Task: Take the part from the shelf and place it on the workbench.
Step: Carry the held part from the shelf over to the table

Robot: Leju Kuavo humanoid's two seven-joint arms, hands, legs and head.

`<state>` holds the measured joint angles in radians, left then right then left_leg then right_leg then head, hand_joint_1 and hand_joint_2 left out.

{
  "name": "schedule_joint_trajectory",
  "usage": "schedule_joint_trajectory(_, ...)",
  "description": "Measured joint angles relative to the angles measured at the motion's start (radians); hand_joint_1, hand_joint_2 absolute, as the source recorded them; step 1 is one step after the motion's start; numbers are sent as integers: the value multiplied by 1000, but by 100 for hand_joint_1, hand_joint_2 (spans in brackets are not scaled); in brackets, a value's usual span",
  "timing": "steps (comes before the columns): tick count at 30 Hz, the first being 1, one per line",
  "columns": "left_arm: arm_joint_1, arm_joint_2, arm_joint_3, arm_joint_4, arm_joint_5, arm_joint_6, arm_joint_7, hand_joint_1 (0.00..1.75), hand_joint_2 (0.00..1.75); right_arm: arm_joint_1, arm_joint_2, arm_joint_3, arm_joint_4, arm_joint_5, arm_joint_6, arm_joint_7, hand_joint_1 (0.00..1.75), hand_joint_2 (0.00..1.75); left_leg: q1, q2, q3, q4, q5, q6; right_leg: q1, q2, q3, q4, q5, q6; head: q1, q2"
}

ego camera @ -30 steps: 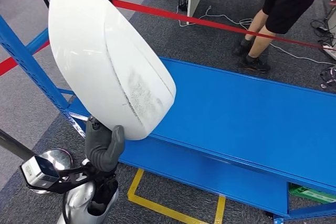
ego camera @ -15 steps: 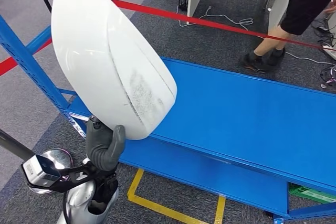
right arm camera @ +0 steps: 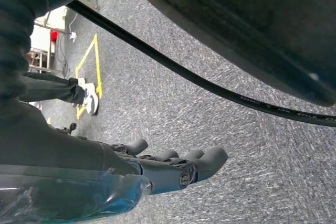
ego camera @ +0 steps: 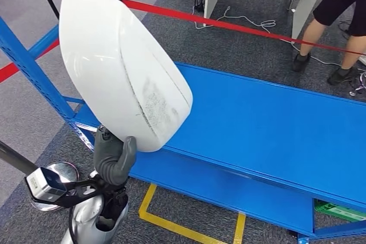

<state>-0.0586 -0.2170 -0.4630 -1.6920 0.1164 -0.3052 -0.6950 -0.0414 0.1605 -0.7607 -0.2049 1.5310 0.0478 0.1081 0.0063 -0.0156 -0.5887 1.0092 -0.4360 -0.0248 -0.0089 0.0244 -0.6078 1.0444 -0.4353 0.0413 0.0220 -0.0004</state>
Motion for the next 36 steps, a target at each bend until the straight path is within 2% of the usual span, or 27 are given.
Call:
schedule_joint_trajectory(10, 0, -2, 7, 4, 0, -2, -2, 175, 175, -1, 0, 0, 0, 2, -4, 22, 0, 175, 0, 0, 0, 0, 0, 0, 0, 0, 0, 0, 0, 0, 0, 0)
schedule_joint_trajectory(18, 0, -2, 16, 5, 0, -2, -2, 175, 175, -1, 0, 0, 0, -6, -43, 39, 0, 175, -5, 0, 0, 0, -2, 3, -5, 0, 0, -1, 1, 1, 0, 0)
schedule_joint_trajectory(25, 0, -4, 19, 10, 37, -36, 5, 175, 175, -5, 6, -11, 0, -30, -84, 142, 0, 175, -15, 0, -1, 1, -4, 20, -15, 0, 2, -8, 3, 16, -1, 0)
schedule_joint_trajectory(27, -1, -8, 16, 10, 48, -51, 11, 175, 175, -8, 8, -20, 0, -44, -89, 165, 0, 175, -9, 2, 6, -15, 6, 27, -13, -3, 0, -1, -2, 22, 0, 0)
schedule_joint_trajectory(29, -2, -12, 11, 10, 51, -60, 12, 175, 175, -9, 9, -35, 0, -66, -91, 179, 0, 175, -1, 4, 16, -31, 14, 34, -8, -10, -28, 64, -40, 26, 4, 0)
schedule_joint_trajectory(31, -1, -13, 7, 10, 46, -61, 12, 175, 175, -10, 9, -57, 0, -95, -96, 189, 0, 175, -1, 5, 18, -33, 13, 37, -8, -13, -85, 185, -99, 29, 6, 0)
schedule_joint_trajectory(32, 1, -13, 6, 10, 43, -60, 12, 175, 175, -10, 9, -69, 0, -110, -99, 193, 0, 175, 0, 5, 18, -32, 13, 36, -9, -13, -110, 234, -116, 31, 6, 0)
schedule_joint_trajectory(33, 3, -13, 6, 10, 39, -58, 10, 175, 175, -10, 8, -82, 0, -120, -101, 195, 0, 175, 1, 5, 18, -32, 12, 35, -11, -14, -120, 252, -116, 33, 6, 0)
schedule_joint_trajectory(34, 6, -13, 5, 10, 35, -55, 8, 175, 175, -10, 8, -93, 0, -127, -102, 197, 0, 175, 4, 5, 19, -31, 10, 31, -13, -15, -111, 233, -96, 37, 6, 0)
schedule_joint_trajectory(36, 8, -13, 5, 10, 31, -50, 5, 175, 175, -10, 9, -109, -1, -135, -103, 200, 0, 175, 10, 3, 21, -25, 4, 19, -20, -16, -49, 110, -36, 48, 6, 0)
